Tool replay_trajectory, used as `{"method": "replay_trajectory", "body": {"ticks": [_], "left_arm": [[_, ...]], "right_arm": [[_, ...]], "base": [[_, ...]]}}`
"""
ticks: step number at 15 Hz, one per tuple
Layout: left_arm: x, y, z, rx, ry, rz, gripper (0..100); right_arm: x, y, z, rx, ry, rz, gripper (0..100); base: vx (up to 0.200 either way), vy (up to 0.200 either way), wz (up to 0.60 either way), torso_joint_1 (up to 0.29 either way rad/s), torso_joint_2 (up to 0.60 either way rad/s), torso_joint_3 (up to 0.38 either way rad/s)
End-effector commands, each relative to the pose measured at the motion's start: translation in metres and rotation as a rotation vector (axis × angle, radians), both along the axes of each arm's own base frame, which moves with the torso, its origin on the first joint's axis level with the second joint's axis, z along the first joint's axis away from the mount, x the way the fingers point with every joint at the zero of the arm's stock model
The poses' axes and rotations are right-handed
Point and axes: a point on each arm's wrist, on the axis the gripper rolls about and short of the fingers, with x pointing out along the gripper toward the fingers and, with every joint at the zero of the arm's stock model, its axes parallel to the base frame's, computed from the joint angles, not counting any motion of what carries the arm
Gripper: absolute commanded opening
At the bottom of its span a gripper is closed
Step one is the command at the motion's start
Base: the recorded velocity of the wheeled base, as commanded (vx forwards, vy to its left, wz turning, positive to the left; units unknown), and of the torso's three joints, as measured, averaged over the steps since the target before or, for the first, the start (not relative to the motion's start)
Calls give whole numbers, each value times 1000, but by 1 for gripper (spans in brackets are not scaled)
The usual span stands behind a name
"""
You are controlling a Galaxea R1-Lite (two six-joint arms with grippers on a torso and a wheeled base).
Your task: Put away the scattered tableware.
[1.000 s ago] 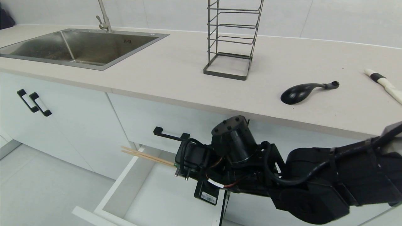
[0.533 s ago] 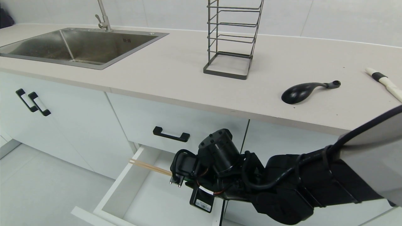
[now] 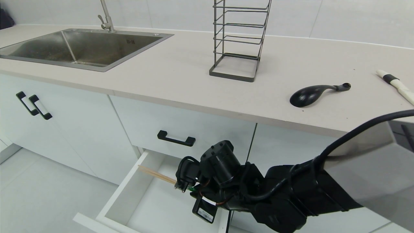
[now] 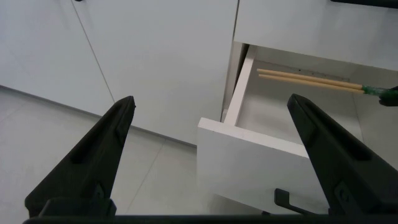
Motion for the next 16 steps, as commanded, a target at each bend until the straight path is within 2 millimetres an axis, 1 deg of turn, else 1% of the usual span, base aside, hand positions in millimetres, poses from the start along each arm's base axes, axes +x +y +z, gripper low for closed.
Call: {"method": "replay_trajectory", "body": {"ticks": [1, 3, 4, 6, 9, 11, 13, 16], "left_arm": [[0, 0, 0, -1, 0, 0, 100], [0, 0, 0, -1, 0, 0, 100], [0, 0, 0, -1, 0, 0, 100], [0, 0, 0, -1, 0, 0, 100], [0, 0, 0, -1, 0, 0, 100], [0, 0, 0, 1, -1, 2, 100], [0, 0, 0, -1, 0, 0, 100], [0, 0, 0, -1, 0, 0, 100]], "right_arm": [[0, -1, -11, -19, 19, 0, 0], [0, 1, -15, 2, 44, 37, 0], [3, 6, -11, 34, 28, 43, 0], [9, 13, -17, 36, 26, 42, 0], [10, 12, -24, 16, 34, 46, 0], [12, 11, -23, 15, 32, 42, 0], [12, 11, -24, 7, 38, 41, 0], [14, 13, -23, 7, 18, 55, 0]], "base": [[0, 0, 0, 0, 0, 0], [0, 0, 0, 0, 0, 0], [0, 0, 0, 0, 0, 0], [0, 0, 0, 0, 0, 0], [0, 0, 0, 0, 0, 0], [0, 0, 0, -115, 83, 34], [0, 0, 0, -210, 251, 83], [0, 0, 0, -67, 230, 41]]}}
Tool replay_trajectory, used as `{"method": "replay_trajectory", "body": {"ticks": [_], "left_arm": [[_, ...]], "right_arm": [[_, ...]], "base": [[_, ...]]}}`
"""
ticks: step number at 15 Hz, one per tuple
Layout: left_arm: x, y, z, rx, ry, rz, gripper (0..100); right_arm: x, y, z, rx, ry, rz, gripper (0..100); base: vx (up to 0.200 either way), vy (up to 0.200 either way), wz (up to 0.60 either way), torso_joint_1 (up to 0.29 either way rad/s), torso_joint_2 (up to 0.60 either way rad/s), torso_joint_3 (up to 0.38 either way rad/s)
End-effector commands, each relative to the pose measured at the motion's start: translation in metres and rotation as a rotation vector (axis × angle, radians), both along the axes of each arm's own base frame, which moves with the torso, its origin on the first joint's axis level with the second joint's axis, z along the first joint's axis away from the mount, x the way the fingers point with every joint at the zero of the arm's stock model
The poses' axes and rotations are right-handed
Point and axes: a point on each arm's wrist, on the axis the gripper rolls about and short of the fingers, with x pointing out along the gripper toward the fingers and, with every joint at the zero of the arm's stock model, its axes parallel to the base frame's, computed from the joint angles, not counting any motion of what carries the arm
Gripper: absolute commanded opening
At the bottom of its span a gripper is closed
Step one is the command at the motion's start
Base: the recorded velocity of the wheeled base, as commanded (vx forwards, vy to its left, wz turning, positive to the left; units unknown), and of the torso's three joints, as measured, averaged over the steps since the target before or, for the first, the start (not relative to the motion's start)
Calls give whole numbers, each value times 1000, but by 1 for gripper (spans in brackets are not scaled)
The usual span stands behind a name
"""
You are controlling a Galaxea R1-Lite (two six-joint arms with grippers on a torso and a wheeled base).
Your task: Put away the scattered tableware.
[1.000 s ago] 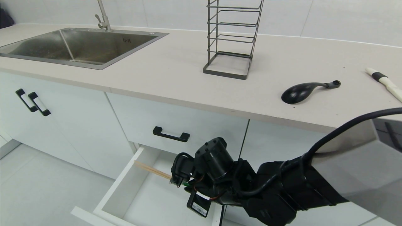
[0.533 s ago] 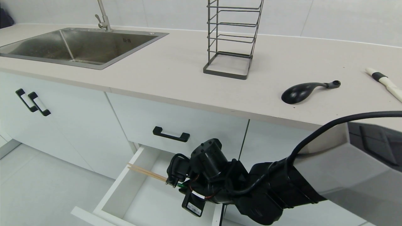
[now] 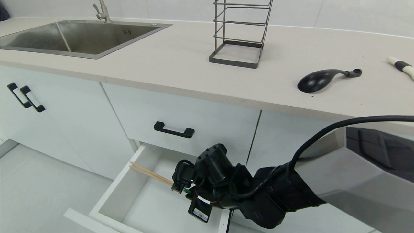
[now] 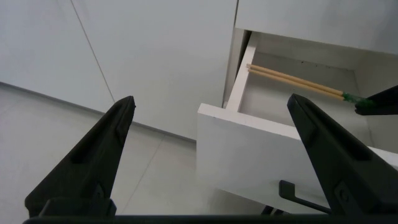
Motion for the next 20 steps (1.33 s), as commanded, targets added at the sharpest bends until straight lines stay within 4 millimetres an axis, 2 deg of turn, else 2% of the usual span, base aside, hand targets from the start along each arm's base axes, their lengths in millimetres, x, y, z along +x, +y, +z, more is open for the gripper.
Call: {"method": "replay_trajectory", "body": {"ticks": [1, 4, 6, 10, 16, 20], "left_arm": [[0, 0, 0, -1, 0, 0, 100], [0, 0, 0, -1, 0, 0, 100], [0, 0, 0, -1, 0, 0, 100], [0, 0, 0, -1, 0, 0, 100], [0, 0, 0, -1, 0, 0, 100], [0, 0, 0, -1, 0, 0, 100]], "right_arm": [[3, 1, 0, -3, -15, 8, 0], [3, -2, 2, -25, -17, 4, 0], [1, -4, 19, 5, -39, 4, 0], [-3, -15, 28, 6, -42, -6, 0], [3, -28, 17, -62, -54, -100, 0], [9, -15, 2, -54, -18, -131, 0]], "base": [[0, 0, 0, -17, 100, 41], [0, 0, 0, -1, 17, 12], [0, 0, 0, 0, 0, 0], [0, 0, 0, 0, 0, 0], [0, 0, 0, 0, 0, 0], [0, 0, 0, 0, 0, 0]]}}
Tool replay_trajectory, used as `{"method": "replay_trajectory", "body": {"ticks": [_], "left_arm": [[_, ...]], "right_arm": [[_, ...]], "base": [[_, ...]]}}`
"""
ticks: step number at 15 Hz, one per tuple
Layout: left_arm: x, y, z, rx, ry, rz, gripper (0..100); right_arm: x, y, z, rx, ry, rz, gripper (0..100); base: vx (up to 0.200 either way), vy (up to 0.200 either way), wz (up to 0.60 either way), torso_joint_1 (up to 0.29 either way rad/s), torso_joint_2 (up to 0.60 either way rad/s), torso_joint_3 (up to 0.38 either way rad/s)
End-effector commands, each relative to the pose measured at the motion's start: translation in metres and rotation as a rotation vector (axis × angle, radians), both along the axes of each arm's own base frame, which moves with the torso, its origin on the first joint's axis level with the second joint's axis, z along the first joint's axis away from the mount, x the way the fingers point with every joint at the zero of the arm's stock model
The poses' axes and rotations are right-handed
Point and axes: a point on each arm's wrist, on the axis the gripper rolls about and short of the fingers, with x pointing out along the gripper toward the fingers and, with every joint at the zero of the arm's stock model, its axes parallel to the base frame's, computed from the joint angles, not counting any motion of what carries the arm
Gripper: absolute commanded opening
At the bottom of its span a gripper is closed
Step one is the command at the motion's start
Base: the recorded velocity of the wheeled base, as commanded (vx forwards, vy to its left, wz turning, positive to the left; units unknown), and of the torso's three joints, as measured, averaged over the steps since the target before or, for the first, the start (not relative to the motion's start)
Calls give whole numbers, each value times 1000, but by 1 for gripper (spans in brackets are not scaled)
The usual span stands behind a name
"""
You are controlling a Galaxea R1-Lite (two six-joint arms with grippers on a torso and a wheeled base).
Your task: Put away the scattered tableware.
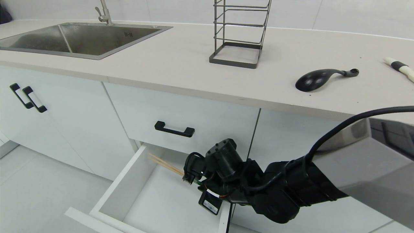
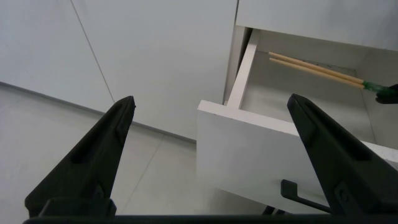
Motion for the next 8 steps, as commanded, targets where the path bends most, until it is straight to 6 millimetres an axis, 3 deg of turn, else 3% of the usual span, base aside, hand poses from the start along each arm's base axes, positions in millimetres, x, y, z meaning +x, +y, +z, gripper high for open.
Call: {"method": "replay_trajectory", "body": {"ticks": [1, 8], "left_arm": [[0, 0, 0, 0, 0, 0, 100], [0, 0, 0, 0, 0, 0, 100]], "right_arm": [[3, 8, -14, -12, 18, -2, 0], [2, 31, -31, -22, 43, 17, 0]], "base": [[0, 0, 0, 0, 0, 0], [0, 0, 0, 0, 0, 0]]}}
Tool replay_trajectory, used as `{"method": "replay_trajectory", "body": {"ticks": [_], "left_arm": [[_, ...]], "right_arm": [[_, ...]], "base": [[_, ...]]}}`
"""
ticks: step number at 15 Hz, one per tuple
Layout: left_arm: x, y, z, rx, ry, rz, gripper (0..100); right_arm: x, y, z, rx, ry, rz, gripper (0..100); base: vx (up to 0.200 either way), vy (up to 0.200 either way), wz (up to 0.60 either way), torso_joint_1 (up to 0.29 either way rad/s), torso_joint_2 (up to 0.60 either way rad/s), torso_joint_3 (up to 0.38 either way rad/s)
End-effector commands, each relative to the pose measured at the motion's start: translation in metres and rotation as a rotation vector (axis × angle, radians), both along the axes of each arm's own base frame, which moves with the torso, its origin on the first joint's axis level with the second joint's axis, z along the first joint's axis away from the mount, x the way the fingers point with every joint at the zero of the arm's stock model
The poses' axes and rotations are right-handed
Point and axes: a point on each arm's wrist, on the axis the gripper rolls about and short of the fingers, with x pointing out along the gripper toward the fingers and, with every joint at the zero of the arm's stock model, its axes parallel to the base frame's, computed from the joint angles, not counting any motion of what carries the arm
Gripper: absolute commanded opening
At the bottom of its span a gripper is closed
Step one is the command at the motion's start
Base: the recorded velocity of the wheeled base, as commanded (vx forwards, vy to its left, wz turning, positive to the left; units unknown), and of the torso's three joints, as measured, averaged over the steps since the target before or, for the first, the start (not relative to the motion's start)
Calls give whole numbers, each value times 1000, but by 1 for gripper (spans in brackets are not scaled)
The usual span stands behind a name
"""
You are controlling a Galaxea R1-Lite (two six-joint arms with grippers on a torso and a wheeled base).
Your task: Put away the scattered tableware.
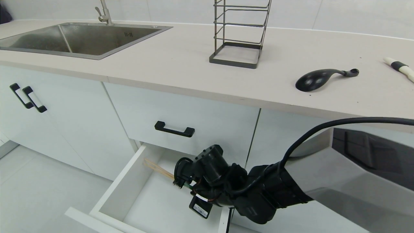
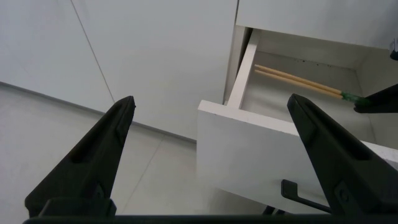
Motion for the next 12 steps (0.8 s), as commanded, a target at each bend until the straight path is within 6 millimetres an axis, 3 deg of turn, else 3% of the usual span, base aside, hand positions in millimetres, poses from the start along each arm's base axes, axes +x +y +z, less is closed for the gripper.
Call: {"method": "replay_trajectory", "body": {"ticks": [1, 12], "left_arm": [[0, 0, 0, -1, 0, 0, 100], [0, 0, 0, -1, 0, 0, 100]], "right_arm": [[-1, 7, -11, -17, 12, 12, 0], [-10, 7, -26, -107, 30, 74, 0]], "base": [[0, 0, 0, 0, 0, 0], [0, 0, 0, 0, 0, 0]]}}
